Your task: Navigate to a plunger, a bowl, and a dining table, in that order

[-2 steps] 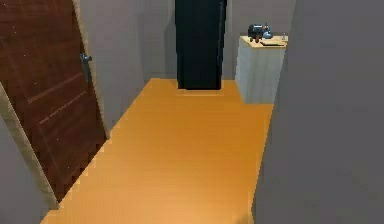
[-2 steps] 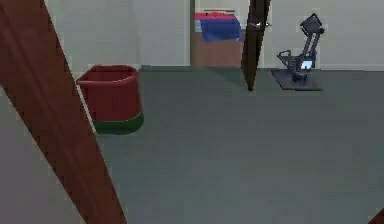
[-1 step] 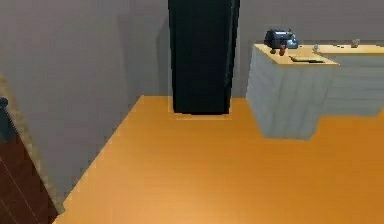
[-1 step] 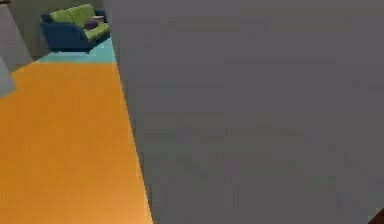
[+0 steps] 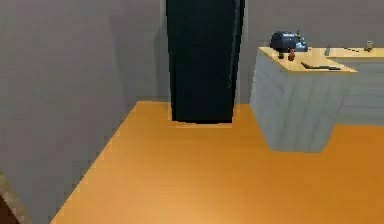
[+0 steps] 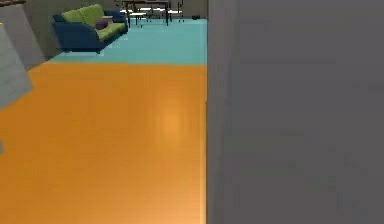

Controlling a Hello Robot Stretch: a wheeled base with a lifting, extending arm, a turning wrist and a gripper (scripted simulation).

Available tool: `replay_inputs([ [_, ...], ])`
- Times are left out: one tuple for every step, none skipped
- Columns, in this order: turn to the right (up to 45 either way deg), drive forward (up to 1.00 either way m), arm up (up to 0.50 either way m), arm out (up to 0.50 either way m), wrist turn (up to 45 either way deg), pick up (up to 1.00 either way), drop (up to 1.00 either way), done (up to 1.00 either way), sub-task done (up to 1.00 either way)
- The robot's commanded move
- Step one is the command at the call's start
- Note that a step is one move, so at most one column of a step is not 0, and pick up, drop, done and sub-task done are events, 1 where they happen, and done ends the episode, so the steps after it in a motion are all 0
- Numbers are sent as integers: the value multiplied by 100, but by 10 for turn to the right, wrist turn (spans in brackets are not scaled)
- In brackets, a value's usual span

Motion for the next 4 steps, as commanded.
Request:
replay_inputs([
  [360,0,0,0,0,0,0,0,0],
  [0,15,0,0,0,0,0,0,0],
  [-120,0,0,0,0,0,0,0,0],
  [0,30,0,0,0,0,0,0,0],
])
